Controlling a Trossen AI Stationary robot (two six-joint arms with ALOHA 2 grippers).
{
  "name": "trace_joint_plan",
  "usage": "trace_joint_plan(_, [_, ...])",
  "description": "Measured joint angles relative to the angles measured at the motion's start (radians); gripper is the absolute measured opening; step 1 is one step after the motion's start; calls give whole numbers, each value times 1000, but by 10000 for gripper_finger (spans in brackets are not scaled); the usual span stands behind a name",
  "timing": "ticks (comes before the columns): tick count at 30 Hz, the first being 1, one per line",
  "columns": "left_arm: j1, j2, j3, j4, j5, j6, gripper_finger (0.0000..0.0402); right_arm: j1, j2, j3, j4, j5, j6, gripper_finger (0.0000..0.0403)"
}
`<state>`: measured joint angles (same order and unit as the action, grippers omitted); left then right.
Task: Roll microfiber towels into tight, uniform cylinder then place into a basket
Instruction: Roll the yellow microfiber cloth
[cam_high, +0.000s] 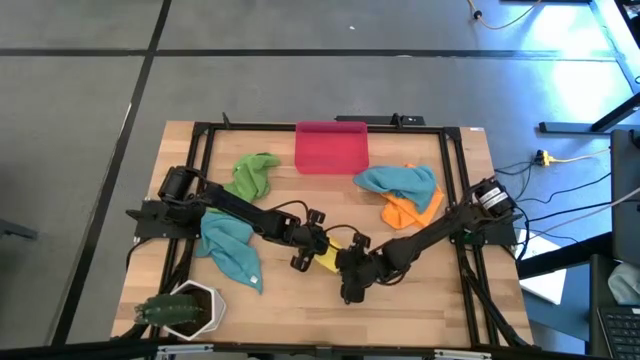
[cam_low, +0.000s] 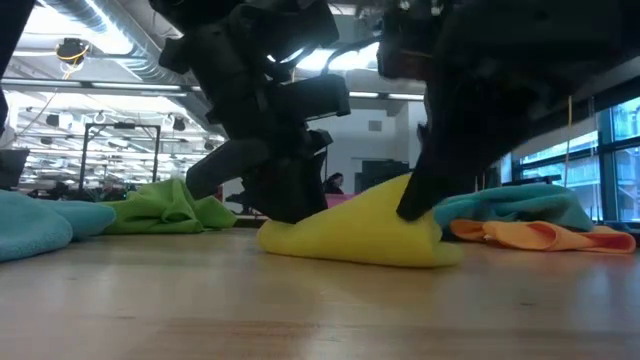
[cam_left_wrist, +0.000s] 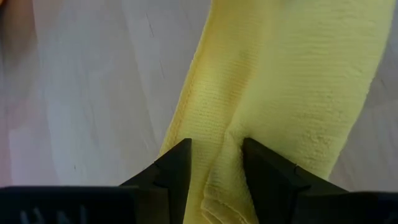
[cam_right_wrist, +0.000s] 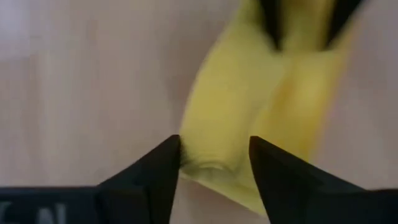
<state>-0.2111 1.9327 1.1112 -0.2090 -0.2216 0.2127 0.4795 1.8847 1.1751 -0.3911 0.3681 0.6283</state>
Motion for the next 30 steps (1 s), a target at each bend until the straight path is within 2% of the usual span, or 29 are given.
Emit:
trace_joint_plan(4, [0, 0, -1, -4, 7, -31, 137, 39, -3, 115, -216, 153, 20, 201])
trace_joint_plan(7, [0, 0, -1, -7, 18, -66, 137, 81, -3, 166, -246, 268, 19, 179])
trace_joint_plan(9, [0, 0, -1, -8, 19, -90, 137, 101, -5, 175, -222, 303, 21, 158])
trace_joint_plan(13, [0, 1, -1, -8, 20, -145, 137, 115, -4, 163, -153, 307, 75, 103])
trace_joint_plan(18, [-4, 1, -2, -12, 24, -231, 137, 117, 2, 63, 6, 312, 105, 15])
trace_joint_plan(22, [-18, 2, -2, -11, 29, -239, 137, 107, 2, -37, 143, 297, 133, 11])
trace_joint_plan(30, [-23, 2, -2, -11, 31, -248, 137, 71, 2, -176, 214, 256, 253, 6])
